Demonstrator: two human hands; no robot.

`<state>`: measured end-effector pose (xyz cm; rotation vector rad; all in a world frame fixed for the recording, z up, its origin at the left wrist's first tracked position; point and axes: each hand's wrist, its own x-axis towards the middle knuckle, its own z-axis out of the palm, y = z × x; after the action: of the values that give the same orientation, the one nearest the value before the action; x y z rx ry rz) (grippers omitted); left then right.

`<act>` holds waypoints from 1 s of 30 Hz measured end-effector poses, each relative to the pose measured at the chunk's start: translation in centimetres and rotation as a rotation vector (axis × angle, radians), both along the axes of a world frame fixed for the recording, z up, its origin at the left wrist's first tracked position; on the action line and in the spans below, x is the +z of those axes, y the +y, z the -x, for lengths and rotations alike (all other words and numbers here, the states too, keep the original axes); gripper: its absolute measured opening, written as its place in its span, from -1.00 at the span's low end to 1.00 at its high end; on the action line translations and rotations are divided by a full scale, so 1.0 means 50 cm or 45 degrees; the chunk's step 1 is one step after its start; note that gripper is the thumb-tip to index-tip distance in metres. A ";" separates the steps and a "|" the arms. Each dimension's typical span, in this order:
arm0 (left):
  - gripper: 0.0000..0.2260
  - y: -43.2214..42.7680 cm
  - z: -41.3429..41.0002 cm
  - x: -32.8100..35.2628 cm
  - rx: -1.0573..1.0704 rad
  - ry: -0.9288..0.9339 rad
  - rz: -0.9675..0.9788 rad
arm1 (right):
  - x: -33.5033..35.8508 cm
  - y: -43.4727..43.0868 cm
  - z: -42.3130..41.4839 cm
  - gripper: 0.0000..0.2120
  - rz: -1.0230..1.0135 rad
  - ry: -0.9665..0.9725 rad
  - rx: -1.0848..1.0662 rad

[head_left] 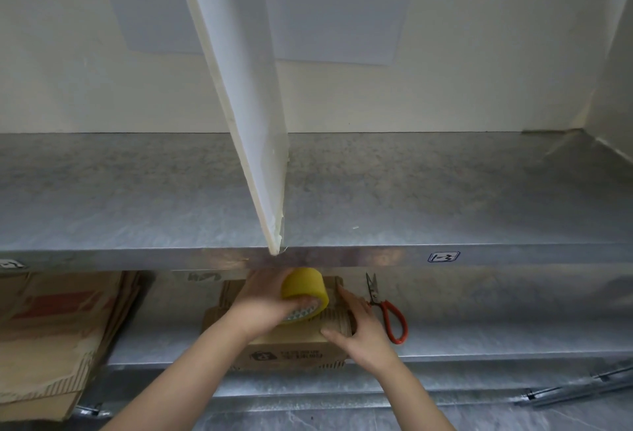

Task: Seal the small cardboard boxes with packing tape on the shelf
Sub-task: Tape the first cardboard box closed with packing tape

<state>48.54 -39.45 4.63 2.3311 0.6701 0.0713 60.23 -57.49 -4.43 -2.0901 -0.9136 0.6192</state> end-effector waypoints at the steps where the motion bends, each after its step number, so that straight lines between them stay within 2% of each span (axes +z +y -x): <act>1: -0.37 0.003 0.009 -0.001 0.027 -0.023 0.037 | 0.000 0.000 -0.003 -0.13 0.028 0.022 0.026; 4: -0.48 0.014 0.039 -0.005 0.089 -0.099 0.205 | -0.003 -0.001 0.001 0.03 0.077 0.034 0.090; 7: -0.55 0.018 0.051 -0.007 0.074 -0.130 0.228 | -0.012 -0.001 0.011 0.02 0.063 0.042 0.042; 16: -0.50 0.037 0.060 0.019 -0.139 0.011 -0.033 | -0.012 0.000 0.030 -0.12 0.032 0.258 -0.032; 22: -0.45 0.077 0.095 0.013 -0.221 0.150 -0.412 | -0.009 0.001 0.027 -0.13 0.038 0.337 -0.062; 26: -0.45 0.094 0.147 -0.015 -0.184 0.130 -0.203 | -0.008 0.002 0.027 -0.12 0.012 0.410 -0.096; 30: -0.47 0.092 0.182 -0.027 -0.068 -0.055 -0.031 | -0.007 0.002 0.029 -0.11 0.004 0.450 -0.116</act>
<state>39.44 -34.85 3.30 2.3625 0.5880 0.1060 58.78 -57.37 -4.80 -1.9299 -0.6131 0.9057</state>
